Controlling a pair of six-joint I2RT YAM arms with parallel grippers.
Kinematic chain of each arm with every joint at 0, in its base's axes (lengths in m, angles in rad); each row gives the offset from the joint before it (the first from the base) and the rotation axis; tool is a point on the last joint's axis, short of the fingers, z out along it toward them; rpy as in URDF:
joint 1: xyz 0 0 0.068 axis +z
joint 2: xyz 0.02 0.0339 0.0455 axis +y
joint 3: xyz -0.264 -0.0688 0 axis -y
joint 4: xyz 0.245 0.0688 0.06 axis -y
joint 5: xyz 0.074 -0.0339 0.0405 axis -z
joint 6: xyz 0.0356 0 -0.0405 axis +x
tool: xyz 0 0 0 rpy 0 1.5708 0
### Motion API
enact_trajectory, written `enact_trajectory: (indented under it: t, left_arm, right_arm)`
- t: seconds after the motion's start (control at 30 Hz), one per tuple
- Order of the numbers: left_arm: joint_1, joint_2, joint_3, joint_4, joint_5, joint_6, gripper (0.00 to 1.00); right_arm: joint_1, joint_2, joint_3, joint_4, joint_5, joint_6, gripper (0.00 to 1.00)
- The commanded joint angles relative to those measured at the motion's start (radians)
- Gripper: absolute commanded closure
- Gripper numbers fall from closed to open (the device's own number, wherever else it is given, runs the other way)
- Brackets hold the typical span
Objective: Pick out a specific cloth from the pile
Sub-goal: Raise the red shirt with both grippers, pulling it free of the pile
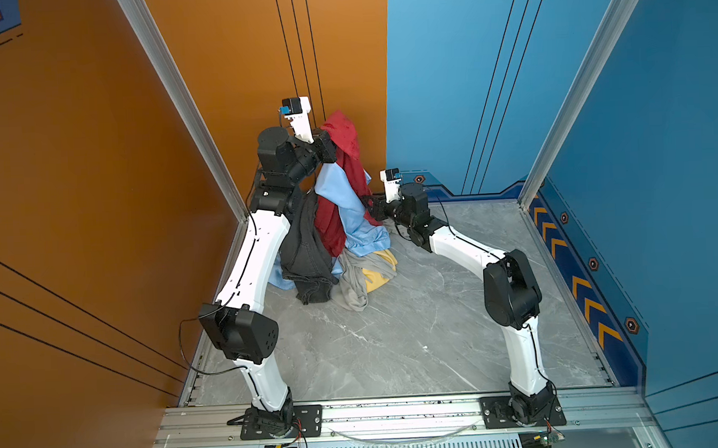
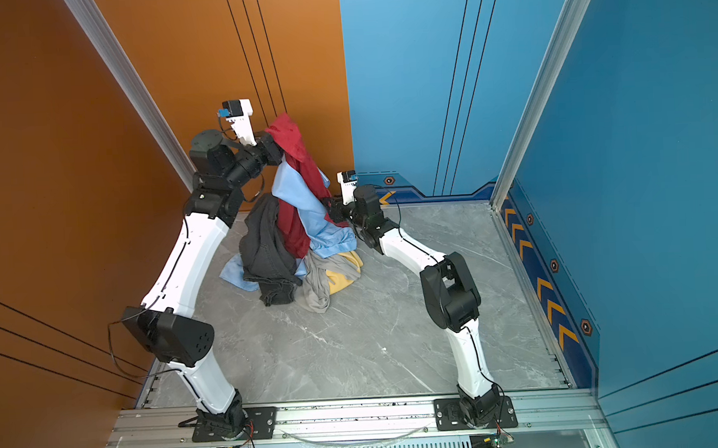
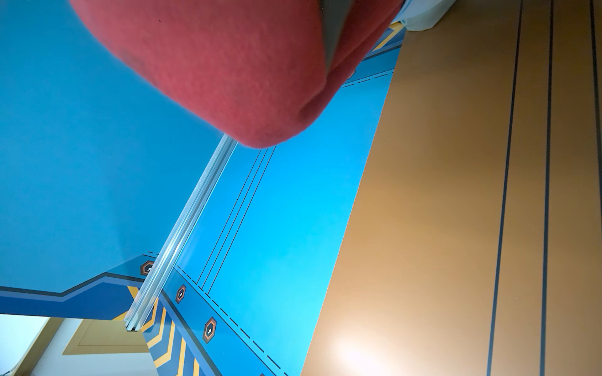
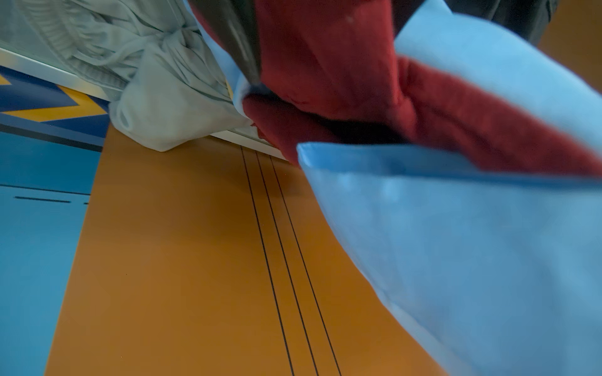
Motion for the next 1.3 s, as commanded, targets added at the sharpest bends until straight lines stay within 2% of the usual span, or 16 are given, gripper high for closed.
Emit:
enact_trajectory:
  t: [0.0,0.03,0.07,0.23,0.37,0.57,0.73,0.87,1.17,1.23,1.27]
  left_arm:
    - [0.0,-0.065,-0.009,0.068,0.031,-0.009,1.0]
    - [0.007,-0.071,-0.017,0.068,0.029,-0.011,1.0]
    - [0.012,-0.075,-0.024,0.069,0.024,-0.012,1.0]
    - [0.047,-0.101,-0.072,0.071,-0.007,-0.019,1.0]
    - [0.088,-0.1,-0.121,0.068,-0.042,-0.026,1.0]
    - [0.154,-0.06,-0.174,0.066,-0.09,-0.042,1.0]
    - [0.174,-0.037,-0.181,0.062,-0.125,-0.036,1.0]
    - [0.172,-0.024,-0.199,0.064,-0.122,-0.04,1.0]
    - [0.112,0.031,-0.232,0.08,-0.057,-0.015,1.0]
    - [0.101,0.034,-0.244,0.08,-0.017,0.007,0.86]
    - [0.097,0.034,-0.256,0.08,0.004,0.023,0.73]
  right_arm:
    - [0.002,-0.019,0.04,0.03,0.046,0.004,0.87]
    - [0.0,-0.035,0.034,0.033,0.055,0.011,0.95]
    - [0.0,-0.049,0.031,0.026,0.061,0.011,1.0]
    - [0.004,-0.17,0.029,-0.069,0.098,0.019,1.0]
    - [0.004,-0.217,0.103,-0.176,0.11,0.057,1.0]
    - [-0.005,-0.102,0.48,-0.354,0.041,0.106,1.0]
    - [-0.004,0.02,0.775,-0.377,0.021,0.108,1.0]
    - [-0.009,0.011,0.79,-0.283,0.04,0.102,1.0]
    - [-0.036,0.018,0.784,-0.268,0.022,0.157,1.0]
    - [-0.034,0.021,0.781,-0.259,0.013,0.173,1.0]
    - [-0.034,0.024,0.78,-0.258,0.011,0.179,1.0]
